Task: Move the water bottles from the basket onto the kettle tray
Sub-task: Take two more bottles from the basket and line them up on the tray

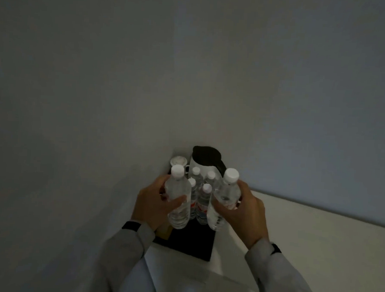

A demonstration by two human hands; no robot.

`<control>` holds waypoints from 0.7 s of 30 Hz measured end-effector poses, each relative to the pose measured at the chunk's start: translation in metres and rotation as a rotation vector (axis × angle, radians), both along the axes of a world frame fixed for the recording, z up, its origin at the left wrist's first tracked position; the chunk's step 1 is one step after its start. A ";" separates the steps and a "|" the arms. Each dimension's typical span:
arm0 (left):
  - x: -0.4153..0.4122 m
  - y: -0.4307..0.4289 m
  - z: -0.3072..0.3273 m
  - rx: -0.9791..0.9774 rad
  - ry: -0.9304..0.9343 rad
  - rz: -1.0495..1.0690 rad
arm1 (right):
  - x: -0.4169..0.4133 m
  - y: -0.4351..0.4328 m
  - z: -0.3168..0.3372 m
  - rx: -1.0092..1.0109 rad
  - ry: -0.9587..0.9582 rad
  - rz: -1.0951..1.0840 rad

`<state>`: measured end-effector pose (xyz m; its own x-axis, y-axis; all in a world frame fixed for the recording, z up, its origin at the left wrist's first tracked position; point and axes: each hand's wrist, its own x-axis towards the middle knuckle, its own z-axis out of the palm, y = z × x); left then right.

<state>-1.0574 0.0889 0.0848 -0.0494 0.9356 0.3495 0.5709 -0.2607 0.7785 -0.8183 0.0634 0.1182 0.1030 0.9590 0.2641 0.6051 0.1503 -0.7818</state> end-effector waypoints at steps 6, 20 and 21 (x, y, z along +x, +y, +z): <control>-0.005 0.024 -0.028 -0.111 -0.100 -0.092 | -0.016 0.002 -0.024 -0.078 0.024 -0.059; -0.005 0.066 -0.089 -0.239 -0.106 -0.133 | -0.045 0.038 -0.120 -0.224 0.127 -0.119; -0.005 0.068 -0.095 -0.259 -0.117 -0.148 | -0.048 0.040 -0.126 -0.239 0.127 -0.129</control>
<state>-1.0628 0.1571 -0.0100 0.0681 0.9928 0.0986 0.4439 -0.1186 0.8882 -0.8666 0.1038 -0.0079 0.2458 0.9693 0.0098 0.5024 -0.1188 -0.8564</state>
